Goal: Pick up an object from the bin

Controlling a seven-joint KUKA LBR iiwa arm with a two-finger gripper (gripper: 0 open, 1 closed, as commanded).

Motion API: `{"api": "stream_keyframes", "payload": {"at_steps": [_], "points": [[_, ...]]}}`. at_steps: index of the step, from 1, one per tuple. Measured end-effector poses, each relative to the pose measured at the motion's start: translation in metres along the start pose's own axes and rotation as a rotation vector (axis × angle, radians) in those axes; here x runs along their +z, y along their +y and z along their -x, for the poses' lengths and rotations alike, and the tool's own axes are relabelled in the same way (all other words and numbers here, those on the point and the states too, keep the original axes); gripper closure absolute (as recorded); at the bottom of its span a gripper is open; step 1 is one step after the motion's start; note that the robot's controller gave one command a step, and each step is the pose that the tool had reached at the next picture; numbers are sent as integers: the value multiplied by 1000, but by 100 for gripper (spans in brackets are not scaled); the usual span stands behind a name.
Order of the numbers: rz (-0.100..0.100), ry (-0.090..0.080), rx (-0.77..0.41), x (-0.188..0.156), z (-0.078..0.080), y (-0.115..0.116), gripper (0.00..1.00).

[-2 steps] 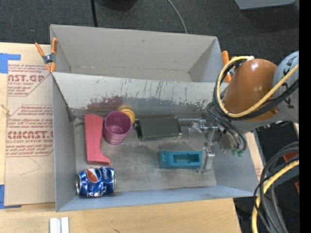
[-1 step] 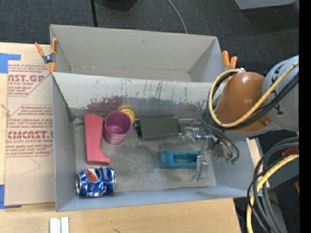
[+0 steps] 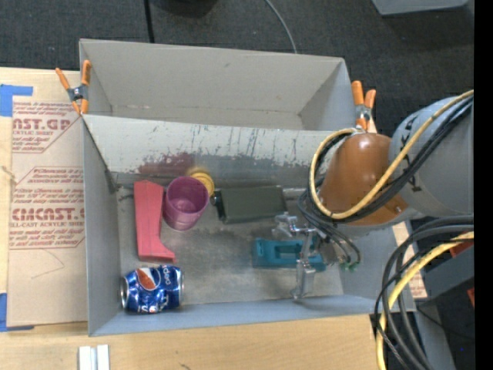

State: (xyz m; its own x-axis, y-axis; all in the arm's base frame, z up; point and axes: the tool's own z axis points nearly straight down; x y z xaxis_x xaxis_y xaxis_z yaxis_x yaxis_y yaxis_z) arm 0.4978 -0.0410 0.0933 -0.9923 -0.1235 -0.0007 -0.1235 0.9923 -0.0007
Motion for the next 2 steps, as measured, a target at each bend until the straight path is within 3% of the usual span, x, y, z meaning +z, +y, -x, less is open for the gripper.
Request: {"api": "stream_keyframes", "payload": {"at_steps": [1, 2], "points": [[0, -8, 80, 17, 1, 10, 100], [0, -8, 80, 17, 1, 10, 100]]}}
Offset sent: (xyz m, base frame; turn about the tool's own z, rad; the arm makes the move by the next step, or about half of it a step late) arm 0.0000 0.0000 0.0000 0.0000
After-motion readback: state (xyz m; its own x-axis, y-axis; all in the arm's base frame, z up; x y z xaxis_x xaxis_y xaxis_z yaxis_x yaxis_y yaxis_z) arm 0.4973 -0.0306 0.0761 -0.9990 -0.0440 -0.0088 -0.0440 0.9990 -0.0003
